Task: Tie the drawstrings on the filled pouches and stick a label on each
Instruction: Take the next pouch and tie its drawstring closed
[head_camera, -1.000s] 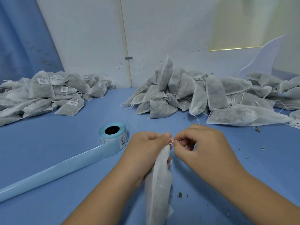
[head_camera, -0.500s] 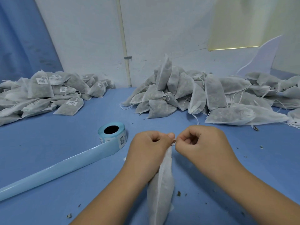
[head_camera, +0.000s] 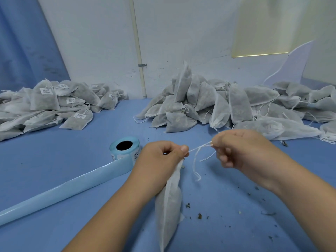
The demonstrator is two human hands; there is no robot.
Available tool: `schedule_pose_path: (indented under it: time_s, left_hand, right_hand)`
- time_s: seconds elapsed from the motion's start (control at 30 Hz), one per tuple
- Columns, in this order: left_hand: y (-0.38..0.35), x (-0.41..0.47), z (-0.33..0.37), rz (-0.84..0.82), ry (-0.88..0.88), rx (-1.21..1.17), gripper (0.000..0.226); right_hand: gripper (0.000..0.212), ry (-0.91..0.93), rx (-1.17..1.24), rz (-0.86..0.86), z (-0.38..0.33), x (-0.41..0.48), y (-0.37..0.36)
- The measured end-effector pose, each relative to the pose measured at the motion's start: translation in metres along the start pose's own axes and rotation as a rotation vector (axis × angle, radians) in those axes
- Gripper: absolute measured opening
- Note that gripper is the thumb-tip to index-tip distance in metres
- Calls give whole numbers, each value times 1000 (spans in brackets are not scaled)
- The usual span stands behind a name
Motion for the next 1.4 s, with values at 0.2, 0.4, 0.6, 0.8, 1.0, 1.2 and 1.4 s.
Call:
schedule_pose_path:
  time_s: [0.2, 0.4, 0.6, 0.8, 1.0, 1.2, 1.4]
  left_hand:
    - [-13, -8, 13, -100, -81, -54, 27]
    - [-5, -7, 24, -23, -180, -71, 25]
    - [13, -10, 43, 230, -522, 171, 22]
    - [2, -20, 48, 205, -704, 304, 17]
    - [6, -17, 47, 192, -692, 298, 17]
    - [-10, -10, 24, -43, -391, 173, 18]
    - [-31, -17, -11, -445, 20, 3, 31]
  right_hand:
    - [21, -27, 532, -275, -6, -11, -33]
    - [25, -144, 887, -446, -9, -19, -45]
    - [9, -302, 681, -579, -1, -23, -47]
    - [24, -307, 583, -552, 1, -20, -37]
    - [34, -311, 390, -462, 8, -19, -30]
    - [26, -247, 538, -213, 2, -3, -12]
    - [25, -115, 505, 201, 7, 14, 29]
Point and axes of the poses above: each hand's wrist, its own x-axis towards the middle knuckle, its own y-axis out of the back of the hand, z = x × y, the point moved 8 cm from there along x, towards the middle knuckle, and after that the axes turned 8 degrees about z, right-handed, at the moved point
